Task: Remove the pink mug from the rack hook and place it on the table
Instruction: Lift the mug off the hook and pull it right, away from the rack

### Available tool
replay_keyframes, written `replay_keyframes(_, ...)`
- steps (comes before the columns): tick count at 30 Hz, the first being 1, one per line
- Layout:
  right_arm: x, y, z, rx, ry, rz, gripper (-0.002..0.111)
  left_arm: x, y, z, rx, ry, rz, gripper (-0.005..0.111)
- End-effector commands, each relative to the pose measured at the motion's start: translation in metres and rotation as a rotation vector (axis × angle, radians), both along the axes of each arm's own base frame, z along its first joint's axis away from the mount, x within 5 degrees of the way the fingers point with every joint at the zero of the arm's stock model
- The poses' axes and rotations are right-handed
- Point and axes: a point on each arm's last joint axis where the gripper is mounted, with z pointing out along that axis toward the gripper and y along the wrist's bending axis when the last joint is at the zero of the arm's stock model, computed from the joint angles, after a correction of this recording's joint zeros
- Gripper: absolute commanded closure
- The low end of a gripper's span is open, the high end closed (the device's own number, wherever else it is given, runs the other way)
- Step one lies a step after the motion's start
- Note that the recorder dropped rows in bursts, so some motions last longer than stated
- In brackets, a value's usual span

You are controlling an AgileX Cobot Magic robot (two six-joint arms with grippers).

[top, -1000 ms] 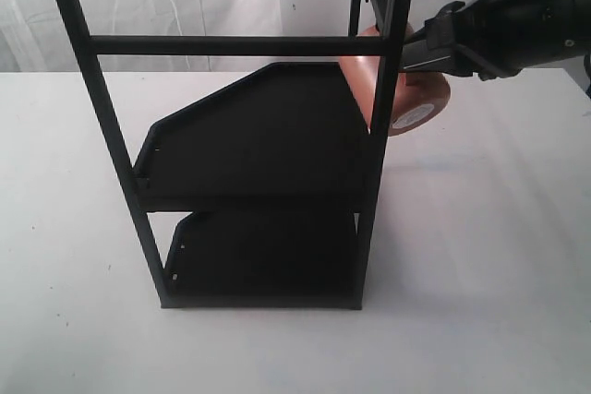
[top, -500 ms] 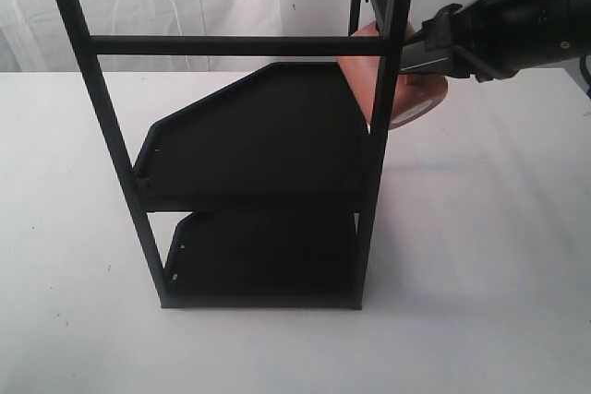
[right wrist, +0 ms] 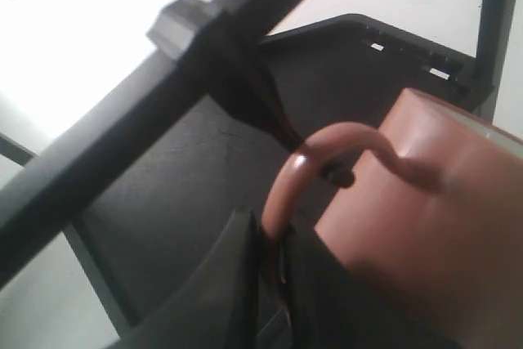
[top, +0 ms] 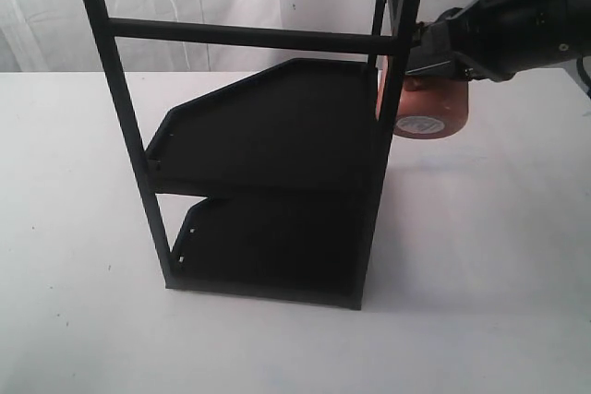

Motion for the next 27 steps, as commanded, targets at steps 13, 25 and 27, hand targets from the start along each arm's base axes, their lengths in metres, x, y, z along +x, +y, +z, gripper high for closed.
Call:
replay_keyframes(13, -0.018, -0.003, 0.023, -0.018, -0.086, 0.003, 0.108, 0.000, -0.001, -0.003, -0.005, 0.009, -0.008, 0.107)
replay_keyframes(25, -0.037, -0.004, 0.040, -0.031, -0.128, 0.033, 0.108, 0.000, -0.001, -0.003, -0.005, 0.009, -0.008, 0.107)
replay_keyframes(27, -0.043, -0.006, 0.043, -0.048, -0.134, 0.024, 0.108, 0.000, -0.001, -0.003, -0.005, 0.009, -0.008, 0.107)
